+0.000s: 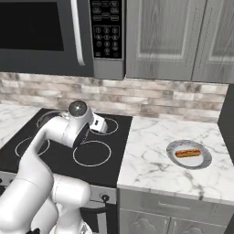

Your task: Place the cold items (orange and lemon wedge) from the fridge in one tupperware on the dining counter. Place the warm items (kebab skewer and hot dog) in the stove area in another tupperware.

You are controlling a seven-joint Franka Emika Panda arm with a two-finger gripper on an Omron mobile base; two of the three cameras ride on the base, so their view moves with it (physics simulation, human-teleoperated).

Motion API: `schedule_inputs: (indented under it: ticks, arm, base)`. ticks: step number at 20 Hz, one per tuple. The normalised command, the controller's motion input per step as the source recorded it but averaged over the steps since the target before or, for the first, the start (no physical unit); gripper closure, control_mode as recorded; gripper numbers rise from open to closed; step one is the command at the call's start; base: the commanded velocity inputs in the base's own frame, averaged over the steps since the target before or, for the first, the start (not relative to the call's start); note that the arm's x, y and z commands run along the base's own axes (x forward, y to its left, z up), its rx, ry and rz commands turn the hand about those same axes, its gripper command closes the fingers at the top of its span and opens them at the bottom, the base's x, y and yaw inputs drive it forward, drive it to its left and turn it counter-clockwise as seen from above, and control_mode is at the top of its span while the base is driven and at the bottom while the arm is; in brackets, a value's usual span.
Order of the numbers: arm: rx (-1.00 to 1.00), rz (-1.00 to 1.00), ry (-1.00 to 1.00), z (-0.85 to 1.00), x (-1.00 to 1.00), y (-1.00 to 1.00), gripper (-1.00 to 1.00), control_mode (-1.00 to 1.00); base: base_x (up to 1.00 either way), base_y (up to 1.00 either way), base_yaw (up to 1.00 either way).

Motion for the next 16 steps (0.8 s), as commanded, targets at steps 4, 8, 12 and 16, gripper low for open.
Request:
schedule_inputs:
  ticks: [4,8,12,16]
  arm:
    - [0.16,-0.08,0.04,-0.28,0.01,-0.71,-1.0,-1.0]
    - [0.25,-0.22,0.15,-0.21,0.03,-0.99,-1.0,-1.0]
    - [0.24,-0.32,0.31,-0.05,0.24,-0.92,-1.0,-1.0]
    - [0.13,-0.34,0.42,0.0,0.29,-0.86,-1.0,-1.0]
  base:
    - [0.0,0.0,0.0]
    - [0.0,0.0,0.0]
    - [0.0,0.0,0.0]
    - [0.0,0.0,0.0]
